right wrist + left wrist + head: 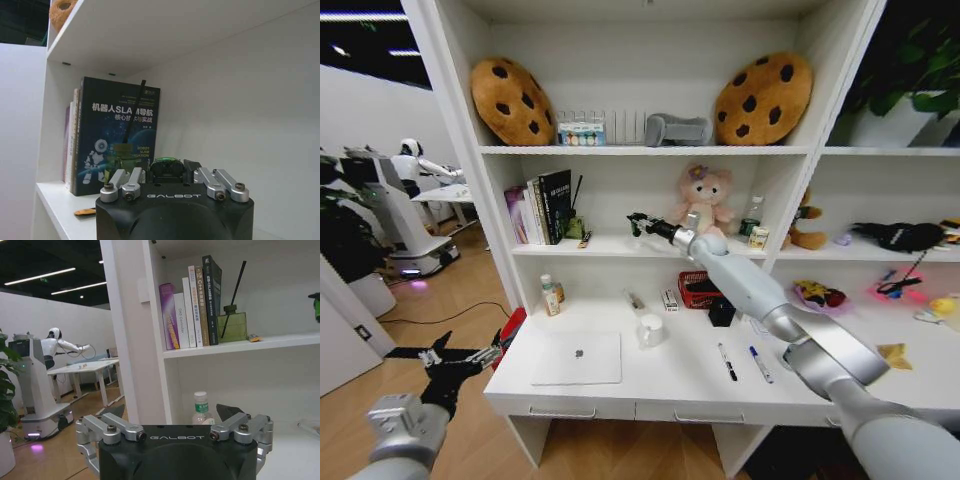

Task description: Organize the objects on the table.

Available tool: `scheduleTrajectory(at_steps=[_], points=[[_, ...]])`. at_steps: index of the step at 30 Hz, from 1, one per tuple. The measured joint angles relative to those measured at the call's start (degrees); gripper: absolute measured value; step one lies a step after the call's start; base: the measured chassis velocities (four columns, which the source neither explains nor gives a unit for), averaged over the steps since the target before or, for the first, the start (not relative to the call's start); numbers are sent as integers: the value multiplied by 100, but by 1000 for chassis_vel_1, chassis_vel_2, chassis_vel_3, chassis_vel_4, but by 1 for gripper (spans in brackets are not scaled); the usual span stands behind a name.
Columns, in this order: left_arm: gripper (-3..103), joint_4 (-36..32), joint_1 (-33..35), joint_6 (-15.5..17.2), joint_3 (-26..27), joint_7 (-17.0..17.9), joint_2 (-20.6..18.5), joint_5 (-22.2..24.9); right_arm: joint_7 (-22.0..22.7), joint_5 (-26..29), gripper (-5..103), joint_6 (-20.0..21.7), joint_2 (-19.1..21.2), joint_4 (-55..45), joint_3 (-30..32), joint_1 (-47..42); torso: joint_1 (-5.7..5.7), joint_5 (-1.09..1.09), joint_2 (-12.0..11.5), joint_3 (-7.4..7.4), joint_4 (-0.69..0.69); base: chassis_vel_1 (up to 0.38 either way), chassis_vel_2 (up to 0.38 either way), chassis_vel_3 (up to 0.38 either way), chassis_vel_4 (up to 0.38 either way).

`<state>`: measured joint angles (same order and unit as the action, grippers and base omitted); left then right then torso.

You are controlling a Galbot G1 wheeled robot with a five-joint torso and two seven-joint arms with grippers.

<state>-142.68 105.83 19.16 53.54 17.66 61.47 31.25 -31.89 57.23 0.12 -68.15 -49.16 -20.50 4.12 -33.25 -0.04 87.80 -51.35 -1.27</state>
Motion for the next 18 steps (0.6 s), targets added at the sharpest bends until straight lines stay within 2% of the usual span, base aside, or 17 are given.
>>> scheduleTrajectory(at_steps=[2,4,7,10,12,13,15,18], points=[[100,0,0,0,0,0,0,0,15,-77,37,-133,-159,182,-11,2,0,2,0,0,1,0,0,0,0],[100,0,0,0,0,0,0,0,145,-423,37,-713,-507,686,0,-111,0,3,0,-1,0,0,0,0,0],[100,0,0,0,0,0,1,0,262,-496,37,-809,-533,707,42,-221,0,4,0,0,-2,0,0,0,0],[100,0,0,0,0,0,0,0,359,-575,37,-794,-348,480,84,-362,2,2,2,1,-2,0,0,0,0],[100,0,0,0,0,1,0,0,501,-571,37,-676,123,-22,119,-578,2,4,2,1,-4,0,0,0,0],[100,0,0,0,0,1,0,0,501,-571,37,-676,123,-22,119,-578,2,4,2,1,-4,0,0,0,0],[100,0,0,0,0,1,0,0,620,-576,37,-615,404,-301,190,-754,2,6,2,0,-4,0,0,0,0],[100,0,0,0,0,1,0,0,707,-585,37,-549,616,-510,260,-893,2,4,2,1,-5,0,0,0,0]])
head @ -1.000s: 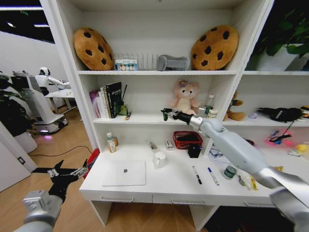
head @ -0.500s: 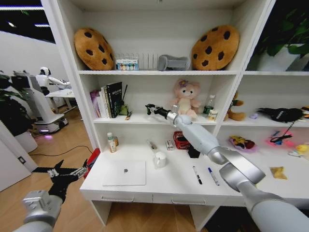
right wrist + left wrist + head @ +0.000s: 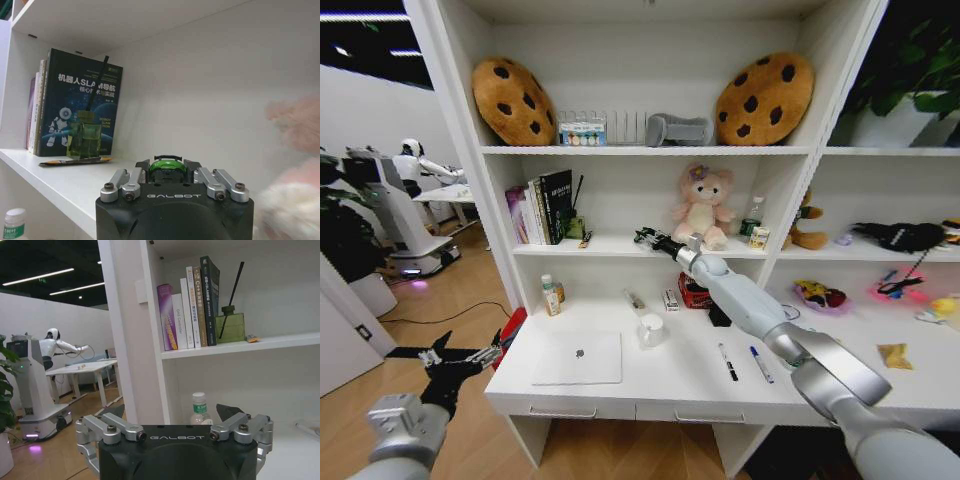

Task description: Organize the objects on the table.

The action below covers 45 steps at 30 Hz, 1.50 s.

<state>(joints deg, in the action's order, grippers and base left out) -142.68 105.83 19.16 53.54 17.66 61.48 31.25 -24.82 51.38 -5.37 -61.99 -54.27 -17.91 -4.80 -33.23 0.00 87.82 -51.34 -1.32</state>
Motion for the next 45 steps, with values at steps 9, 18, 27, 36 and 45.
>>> scheduleTrajectory(at_steps=[9,18,27,36,45], points=[[100,0,0,0,0,0,0,0,39,-29,41,205,254,-321,76,-236,0,1,0,0,2,0,0,0,0],[100,0,0,0,0,0,0,0,126,-10,80,280,235,-447,36,-219,-1,2,-1,-2,4,0,0,0,0],[100,0,0,0,0,0,0,0,835,176,100,575,1026,-2368,698,-861,-1,-1,-1,0,3,0,0,0,0],[100,0,1,0,0,1,0,0,2714,-604,100,1224,1907,-4737,2305,-3090,0,-2,0,1,2,0,0,0,0],[100,0,0,0,0,1,0,0,3750,-1731,100,1144,1783,-6262,4885,-6714,0,1,0,1,3,0,0,0,0]])
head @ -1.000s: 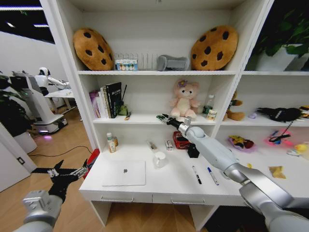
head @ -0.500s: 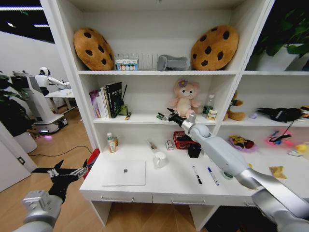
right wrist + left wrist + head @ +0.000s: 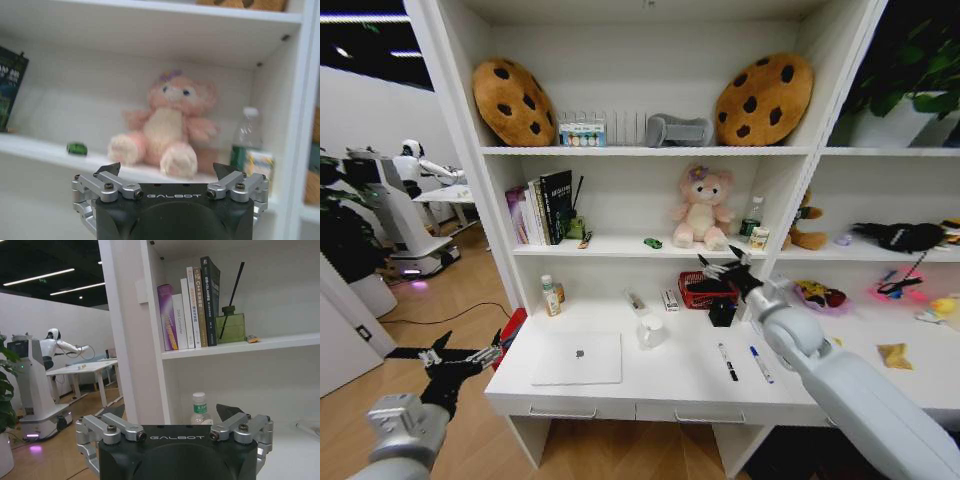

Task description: Organize the objects on the table.

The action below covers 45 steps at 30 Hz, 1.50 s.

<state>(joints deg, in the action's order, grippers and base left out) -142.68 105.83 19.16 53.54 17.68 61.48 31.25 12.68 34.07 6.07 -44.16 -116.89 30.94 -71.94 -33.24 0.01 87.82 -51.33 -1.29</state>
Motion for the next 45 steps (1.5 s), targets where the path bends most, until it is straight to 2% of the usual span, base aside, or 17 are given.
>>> scheduleTrajectory(at_steps=[1,2,3,4,5,7,8,9,12,16,22,33,39,45], points=[[100,0,0,0,0,-2,0,0,2,-134,100,-60,-193,-137,268,-514,0,2,0,0,-2,0,0,0,0],[100,0,0,0,0,-2,0,0,2,-134,100,-60,-193,-137,268,-514,0,2,0,0,-2,0,0,0,0],[100,0,0,0,-1,-1,0,0,3,-227,100,-113,-348,-238,434,-872,0,3,0,0,-3,0,0,0,0],[100,0,0,0,-1,-2,-1,0,-7,-417,100,-249,-699,-403,669,-1510,1,-2,0,0,-3,0,0,0,0],[100,0,0,0,-1,-2,-1,0,-7,-417,100,-249,-699,-403,669,-1510,1,-2,0,0,-3,0,0,0,0],[100,0,0,0,0,-1,0,0,-170,-690,100,-496,-1269,-471,865,-2323,1,-1,1,0,-2,0,0,0,0],[100,0,0,0,0,-1,0,0,-170,-690,100,-496,-1269,-471,865,-2323,1,-1,1,0,-2,0,0,0,0],[100,0,0,0,0,-1,0,0,-265,-752,100,-613,-1559,-350,879,-2567,1,-2,1,0,-3,0,0,0,0],[100,0,0,0,-1,-1,0,0,-294,-642,100,-604,-1773,-126,823,-2608,1,0,1,0,-3,0,0,0,0],[100,0,0,0,-1,-1,0,0,-257,-304,100,-338,-1691,238,659,-2209,1,-1,0,-1,0,0,0,0,0],[100,0,0,0,-1,-1,0,0,-225,-75,100,-111,-1495,774,391,-1533,-1,0,-1,-2,0,0,0,0,0],[100,0,0,0,-1,-1,0,0,-307,117,100,-1,-1416,1353,-50,-912,-1,-1,-1,-2,0,0,0,0,0],[100,0,0,0,0,-1,0,0,-324,146,100,-34,-1455,1993,-398,-466,-1,0,-1,-2,-1,0,0,0,0],[100,0,0,0,-1,-1,0,0,-210,539,100,429,-1402,2395,-910,202,-1,-1,-1,-2,-1,0,0,0,0]])
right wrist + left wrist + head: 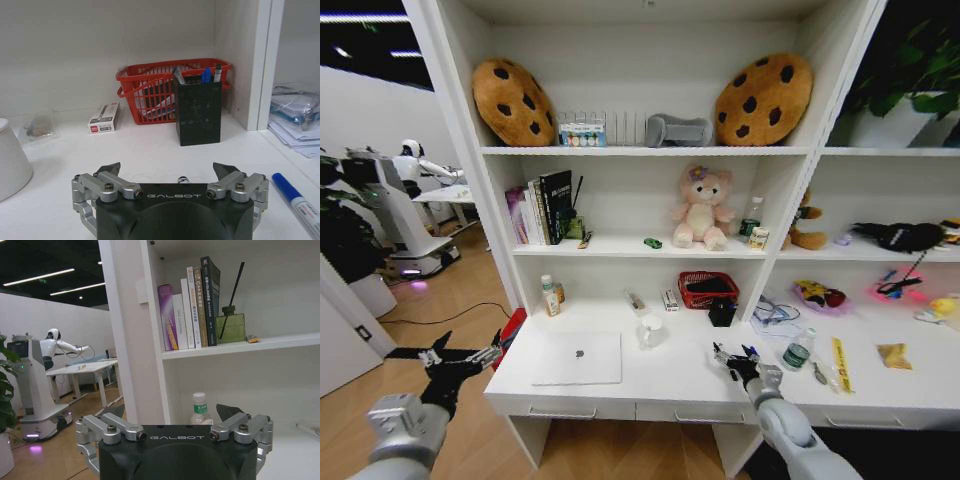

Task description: Organize the objects on the table.

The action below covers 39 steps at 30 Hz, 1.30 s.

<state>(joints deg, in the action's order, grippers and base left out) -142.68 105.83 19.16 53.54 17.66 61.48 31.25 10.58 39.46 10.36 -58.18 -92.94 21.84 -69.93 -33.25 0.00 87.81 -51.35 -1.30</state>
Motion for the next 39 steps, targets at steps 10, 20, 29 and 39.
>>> scheduleTrajectory(at_steps=[10,20,29,39], points=[[100,0,0,0,0,0,0,0,305,362,100,487,71,201,-398,481,0,0,0,0,0,0,0,0,0],[100,0,0,0,0,0,0,0,368,573,99,680,137,350,-360,540,0,0,0,1,0,0,0,0,0],[100,0,0,0,0,0,0,0,288,579,70,770,211,468,-330,610,0,0,0,1,0,0,0,0,0],[100,0,0,0,0,0,0,0,259,585,38,817,403,506,-392,600,0,0,0,1,0,0,0,0,0]])
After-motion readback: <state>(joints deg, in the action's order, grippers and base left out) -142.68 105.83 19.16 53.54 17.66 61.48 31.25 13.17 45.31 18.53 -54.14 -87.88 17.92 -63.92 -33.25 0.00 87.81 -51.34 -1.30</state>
